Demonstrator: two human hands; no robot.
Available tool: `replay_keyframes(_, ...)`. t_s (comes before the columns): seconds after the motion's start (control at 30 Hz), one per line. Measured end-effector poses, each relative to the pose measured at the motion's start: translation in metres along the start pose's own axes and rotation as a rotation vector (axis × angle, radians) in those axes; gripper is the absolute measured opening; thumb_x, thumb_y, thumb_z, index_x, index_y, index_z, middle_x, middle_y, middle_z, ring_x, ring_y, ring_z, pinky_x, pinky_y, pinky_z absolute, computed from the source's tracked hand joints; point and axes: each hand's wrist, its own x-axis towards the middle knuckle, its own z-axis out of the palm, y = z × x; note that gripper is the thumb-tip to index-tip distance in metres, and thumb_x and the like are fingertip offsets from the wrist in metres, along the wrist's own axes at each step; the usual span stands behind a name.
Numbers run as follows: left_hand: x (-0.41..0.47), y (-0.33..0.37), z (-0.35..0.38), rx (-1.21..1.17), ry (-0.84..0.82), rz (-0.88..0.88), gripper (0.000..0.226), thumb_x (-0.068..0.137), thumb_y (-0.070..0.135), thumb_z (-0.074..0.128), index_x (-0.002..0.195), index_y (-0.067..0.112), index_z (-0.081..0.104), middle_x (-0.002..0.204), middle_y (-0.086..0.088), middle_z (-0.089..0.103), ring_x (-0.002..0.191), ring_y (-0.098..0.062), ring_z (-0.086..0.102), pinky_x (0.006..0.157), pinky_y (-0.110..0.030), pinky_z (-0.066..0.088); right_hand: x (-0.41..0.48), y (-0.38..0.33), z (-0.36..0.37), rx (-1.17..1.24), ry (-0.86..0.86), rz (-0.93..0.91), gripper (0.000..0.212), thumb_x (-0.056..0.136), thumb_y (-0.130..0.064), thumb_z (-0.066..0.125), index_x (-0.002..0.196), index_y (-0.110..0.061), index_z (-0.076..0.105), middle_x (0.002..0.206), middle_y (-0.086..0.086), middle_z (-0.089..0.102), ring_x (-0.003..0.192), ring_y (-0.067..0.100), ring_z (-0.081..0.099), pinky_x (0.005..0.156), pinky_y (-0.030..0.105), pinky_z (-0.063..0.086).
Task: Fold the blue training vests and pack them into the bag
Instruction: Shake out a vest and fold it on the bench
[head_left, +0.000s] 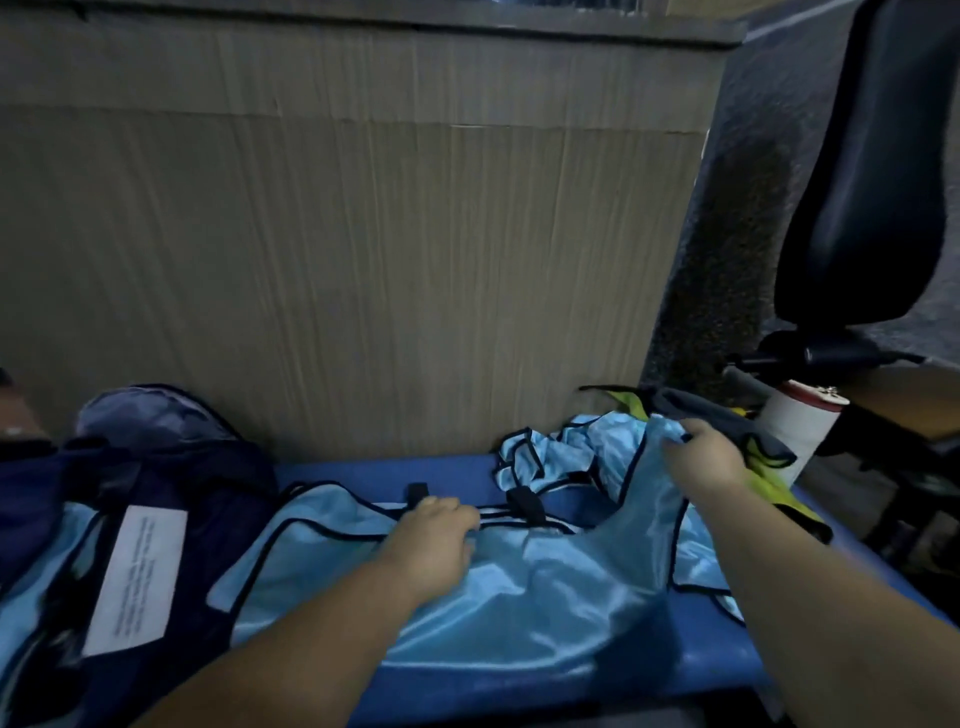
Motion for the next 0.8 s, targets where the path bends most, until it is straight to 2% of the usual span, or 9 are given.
replay_keyframes(0.1,-0.006,0.014,0.021,-0.011,-0.18,-0.01,0.048,0.097,0.049,0.046,0.14,0.029,0.042,0.148,0.004,0.04,0.137,-0.021,0.034,0.111,-0.035,0.027,0.007,0.022,-0.019,0.172,0.163,0.025,0.041,0.1,-0.028,0.051,0.137,-0.011,0.051,0.103,0.02,0.065,0.059,0.024,0.05,0.048,0.029,0.032)
replay_keyframes(0.17,-0.009,0.016,0.033,0.019,-0.282,-0.067,0.069,0.092,0.066,0.04,0.151,0.04,0.018,0.162,0.014,0.012,0.15,-0.017,0.007,0.118,-0.049,0.005,0.008,0.038,-0.031,0.219,0.244,0.055,0.034,0.099,-0.032,0.053,0.121,-0.008,0.062,0.096,0.017,0.062,0.069,0.028,0.051,0.058,0.033,0.037)
replay_keyframes(0.27,-0.009,0.011,0.041,0.022,-0.323,-0.146,0.107,0.061,0.096,0.024,0.152,0.046,-0.003,0.16,0.021,-0.012,0.149,-0.015,-0.015,0.112,-0.061,-0.011,0.002,0.063,-0.041,0.218,0.213,0.155,0.036,0.097,-0.038,0.054,0.116,-0.009,0.065,0.084,0.012,0.061,0.076,0.031,0.054,0.066,0.036,0.041)
replay_keyframes(0.33,-0.004,0.009,0.038,0.021,-0.363,-0.136,0.128,0.037,0.102,0.013,0.151,0.046,-0.005,0.16,0.021,-0.013,0.148,-0.015,-0.017,0.11,-0.064,-0.013,-0.003,0.077,-0.041,0.227,0.148,0.223,0.039,0.096,-0.041,0.056,0.111,-0.005,0.063,0.084,0.012,0.062,0.076,0.031,0.056,0.067,0.037,0.043)
replay_keyframes(0.4,0.003,0.006,0.035,0.019,-0.406,-0.14,0.139,0.027,0.105,0.013,0.152,0.045,-0.004,0.16,0.021,-0.011,0.149,-0.017,-0.016,0.109,-0.066,-0.011,-0.007,0.088,-0.038,0.327,0.069,0.292,0.041,0.094,-0.042,0.062,0.103,-0.002,0.055,0.094,0.013,0.061,0.084,0.033,0.058,0.074,0.04,0.048)
replay_keyframes(0.5,0.013,0.008,0.033,0.006,-0.392,-0.183,0.133,0.034,0.104,0.003,0.152,0.044,0.0,0.161,0.021,-0.007,0.149,-0.016,-0.013,0.111,-0.067,-0.008,-0.002,0.098,-0.037,0.895,-0.078,0.348,0.034,0.094,-0.027,0.065,0.116,-0.002,0.058,0.093,0.013,0.062,0.072,0.026,0.059,0.062,0.033,0.047)
replay_keyframes(0.6,0.025,0.022,0.035,-0.008,-0.309,-0.232,0.116,0.048,0.091,-0.008,0.153,0.043,0.009,0.162,0.018,0.003,0.15,-0.015,-0.008,0.113,-0.063,-0.007,0.0,0.087,-0.054,1.128,-0.087,0.249,0.008,0.097,-0.011,0.057,0.103,-0.007,0.06,0.071,0.006,0.058,0.048,0.012,0.048,0.037,0.019,0.03)
replay_keyframes(0.7,0.029,0.035,0.045,0.022,-0.2,-0.223,0.121,0.046,0.089,-0.019,0.151,0.041,0.015,0.161,0.016,0.01,0.15,-0.015,-0.003,0.116,-0.058,-0.003,0.004,0.076,-0.053,1.094,-0.007,0.177,0.01,0.097,-0.01,0.057,0.104,-0.016,0.061,0.076,0.004,0.061,0.051,0.01,0.054,0.037,0.018,0.035)
replay_keyframes(0.8,0.029,0.034,0.058,0.035,-0.206,-0.198,0.124,0.042,0.092,-0.02,0.153,0.042,0.007,0.162,0.018,0.0,0.149,-0.013,-0.01,0.115,-0.058,-0.008,0.012,0.084,-0.032,0.753,0.041,0.212,0.048,0.095,-0.017,0.063,0.139,-0.022,0.045,0.097,0.009,0.061,0.068,0.021,0.059,0.055,0.035,0.051)
